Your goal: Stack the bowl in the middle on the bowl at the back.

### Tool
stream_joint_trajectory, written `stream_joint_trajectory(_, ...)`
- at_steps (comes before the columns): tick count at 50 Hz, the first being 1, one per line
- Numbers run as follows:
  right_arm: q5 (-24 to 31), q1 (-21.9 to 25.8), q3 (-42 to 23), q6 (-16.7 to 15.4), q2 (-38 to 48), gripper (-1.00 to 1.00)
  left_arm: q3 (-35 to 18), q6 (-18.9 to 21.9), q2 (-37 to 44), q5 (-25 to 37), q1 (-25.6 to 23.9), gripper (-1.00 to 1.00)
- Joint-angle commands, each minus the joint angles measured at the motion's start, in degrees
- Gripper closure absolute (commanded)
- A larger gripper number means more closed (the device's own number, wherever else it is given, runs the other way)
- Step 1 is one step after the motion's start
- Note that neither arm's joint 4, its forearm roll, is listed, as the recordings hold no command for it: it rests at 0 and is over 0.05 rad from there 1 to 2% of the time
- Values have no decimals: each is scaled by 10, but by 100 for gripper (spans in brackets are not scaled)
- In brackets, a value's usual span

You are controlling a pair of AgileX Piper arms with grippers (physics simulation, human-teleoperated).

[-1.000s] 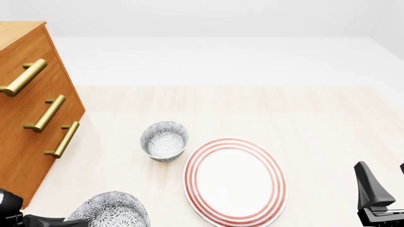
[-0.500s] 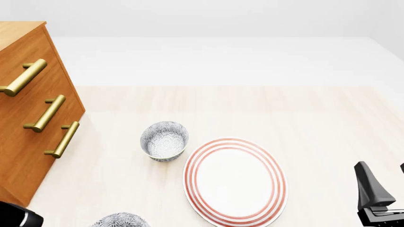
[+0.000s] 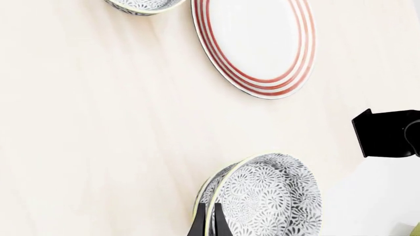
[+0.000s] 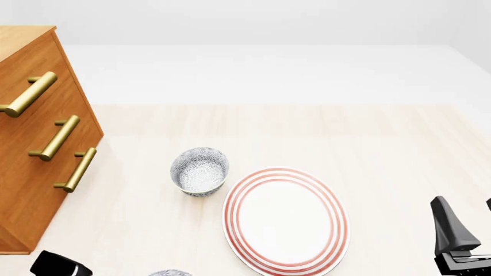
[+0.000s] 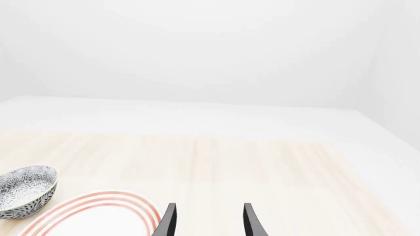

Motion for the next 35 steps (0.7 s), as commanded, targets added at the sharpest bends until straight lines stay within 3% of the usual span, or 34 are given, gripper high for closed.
stream_joint_trajectory(1,0,0,0,0,0,-100,19,-7,35,-49,-15,100)
stream_joint_trajectory(6,0,0,0,0,0,-100,24,-18,52,-67,-31,100)
stream_joint_trajectory(7,0,0,0,0,0,-100,24,-18,53,-66,-32,-100)
stream_joint_trajectory(28,1,0,0,2,0,-100,19,-19,63,-67,-38,-100)
stream_joint_trajectory(35,1,0,0,2,0,-100,9,-21,29,-30,-34,-100)
